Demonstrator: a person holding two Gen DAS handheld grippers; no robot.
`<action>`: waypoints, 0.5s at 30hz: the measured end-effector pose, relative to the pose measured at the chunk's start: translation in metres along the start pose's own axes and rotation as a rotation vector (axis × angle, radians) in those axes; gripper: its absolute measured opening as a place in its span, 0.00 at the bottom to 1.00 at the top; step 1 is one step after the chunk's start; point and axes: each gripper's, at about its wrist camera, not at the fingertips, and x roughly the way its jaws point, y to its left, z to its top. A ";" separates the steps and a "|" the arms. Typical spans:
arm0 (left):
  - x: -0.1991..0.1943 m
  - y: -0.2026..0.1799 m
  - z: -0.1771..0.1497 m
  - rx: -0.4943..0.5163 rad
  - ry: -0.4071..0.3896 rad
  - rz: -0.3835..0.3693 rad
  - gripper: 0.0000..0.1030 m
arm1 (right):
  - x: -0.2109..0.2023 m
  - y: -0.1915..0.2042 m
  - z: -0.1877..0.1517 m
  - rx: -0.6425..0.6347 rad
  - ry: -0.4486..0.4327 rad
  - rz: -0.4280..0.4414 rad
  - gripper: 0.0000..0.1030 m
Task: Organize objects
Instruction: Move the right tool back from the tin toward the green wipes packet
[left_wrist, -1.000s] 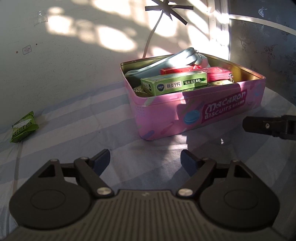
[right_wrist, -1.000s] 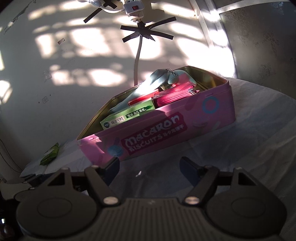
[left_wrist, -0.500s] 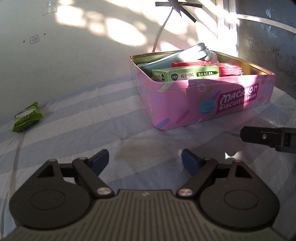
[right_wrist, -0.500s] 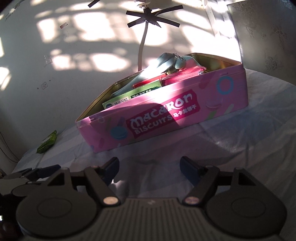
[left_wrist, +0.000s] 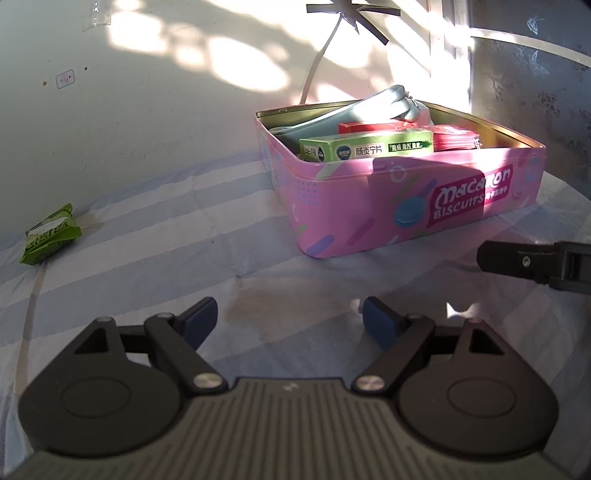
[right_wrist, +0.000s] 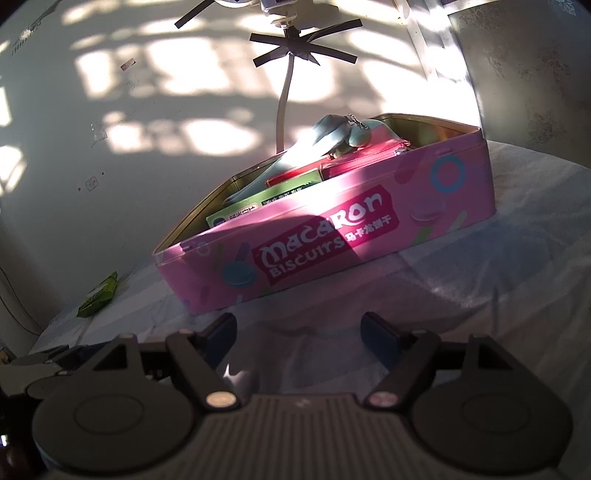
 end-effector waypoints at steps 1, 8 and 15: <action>0.000 0.000 0.000 0.000 0.000 0.001 0.85 | 0.000 0.000 0.000 0.001 -0.001 0.001 0.75; -0.001 0.000 0.000 -0.001 0.000 0.000 0.85 | 0.001 0.000 0.000 -0.004 0.001 0.000 0.75; -0.001 0.001 0.000 0.002 -0.004 0.000 0.85 | 0.001 0.003 0.000 -0.017 0.001 -0.014 0.74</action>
